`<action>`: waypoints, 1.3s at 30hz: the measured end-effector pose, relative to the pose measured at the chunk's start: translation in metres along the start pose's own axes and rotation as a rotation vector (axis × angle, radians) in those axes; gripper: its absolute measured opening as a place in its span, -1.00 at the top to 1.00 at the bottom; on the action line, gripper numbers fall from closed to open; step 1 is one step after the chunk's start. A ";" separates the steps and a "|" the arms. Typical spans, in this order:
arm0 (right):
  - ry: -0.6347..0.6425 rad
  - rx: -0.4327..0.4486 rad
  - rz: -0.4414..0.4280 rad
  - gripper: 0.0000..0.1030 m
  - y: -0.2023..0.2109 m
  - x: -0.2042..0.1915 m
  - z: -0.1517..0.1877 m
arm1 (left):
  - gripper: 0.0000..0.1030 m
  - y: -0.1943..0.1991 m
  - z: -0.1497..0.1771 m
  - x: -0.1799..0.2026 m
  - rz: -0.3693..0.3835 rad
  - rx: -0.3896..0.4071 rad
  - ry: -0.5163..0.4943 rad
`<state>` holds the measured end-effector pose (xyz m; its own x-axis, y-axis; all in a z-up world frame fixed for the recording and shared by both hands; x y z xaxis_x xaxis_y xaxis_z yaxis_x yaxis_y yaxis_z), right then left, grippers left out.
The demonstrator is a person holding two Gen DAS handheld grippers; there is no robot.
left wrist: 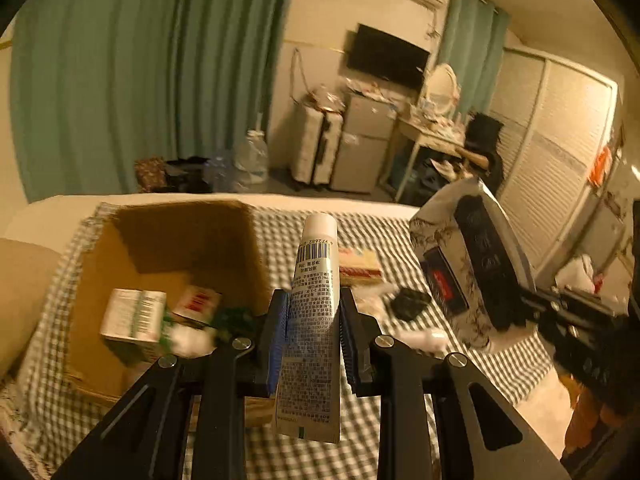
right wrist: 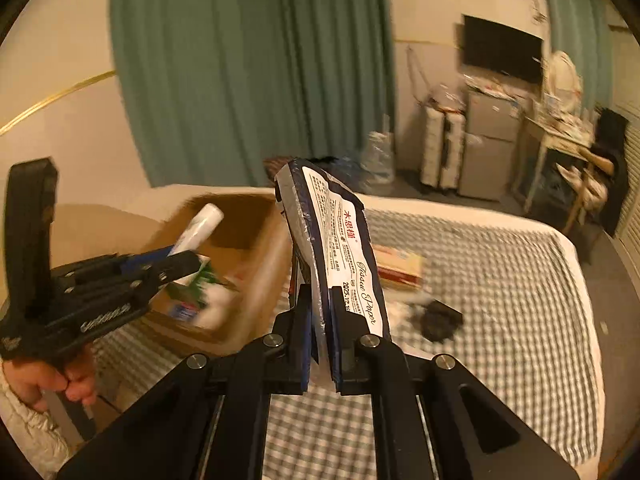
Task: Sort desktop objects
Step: 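Drop the tube into the box with the left gripper while the right drops the foil packet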
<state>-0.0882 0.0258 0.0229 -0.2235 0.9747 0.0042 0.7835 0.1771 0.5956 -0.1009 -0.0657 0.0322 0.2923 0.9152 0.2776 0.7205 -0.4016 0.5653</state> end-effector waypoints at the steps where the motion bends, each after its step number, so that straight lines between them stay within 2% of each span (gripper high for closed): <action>1: 0.018 0.006 -0.017 0.86 0.000 -0.014 -0.005 | 0.53 0.009 -0.006 -0.012 -0.014 0.014 0.007; 7: 0.066 -0.002 -0.082 0.86 -0.014 -0.072 -0.019 | 0.53 0.038 -0.013 -0.063 -0.075 0.050 0.029; 10: 0.081 -0.015 -0.102 0.86 -0.030 -0.090 -0.024 | 0.53 0.038 -0.012 -0.085 -0.092 0.047 0.043; 17: 0.053 -0.099 -0.156 0.86 -0.088 -0.117 -0.020 | 0.53 0.003 0.009 -0.131 -0.105 0.001 0.117; 23: 0.014 -0.172 -0.174 0.86 -0.139 -0.126 -0.012 | 0.53 -0.036 0.023 -0.156 -0.102 -0.046 0.157; 26: -0.002 -0.165 -0.205 0.86 -0.146 -0.127 -0.015 | 0.53 -0.048 0.025 -0.160 -0.097 -0.054 0.165; 28: -0.009 -0.157 -0.202 0.71 -0.150 -0.127 -0.018 | 0.52 -0.052 0.029 -0.162 -0.114 -0.051 0.164; 31: -0.008 -0.153 -0.190 0.57 -0.148 -0.124 -0.017 | 0.39 -0.052 0.035 -0.167 -0.169 -0.055 0.185; 33: -0.003 -0.148 -0.185 0.44 -0.142 -0.121 -0.015 | -0.26 -0.050 0.039 -0.169 -0.190 -0.059 0.212; 39: -0.040 -0.139 -0.152 0.23 -0.124 -0.094 -0.011 | -0.45 -0.031 0.034 -0.158 -0.224 -0.027 0.210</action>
<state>-0.1708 -0.0890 -0.0428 -0.3076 0.9433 -0.1250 0.6544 0.3051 0.6919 -0.1481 -0.1962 -0.0556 -0.0098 0.9549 0.2966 0.7345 -0.1945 0.6502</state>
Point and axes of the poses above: each gripper's, at about its wrist camera, not at the fingertips, and y roughly against the way its jaws point, x to its right, z to its underside, the point moved 10 cm from there along -y, roughly the way its jaws point, and after that the axes turned 9 degrees about z, right-handed, at the moved point
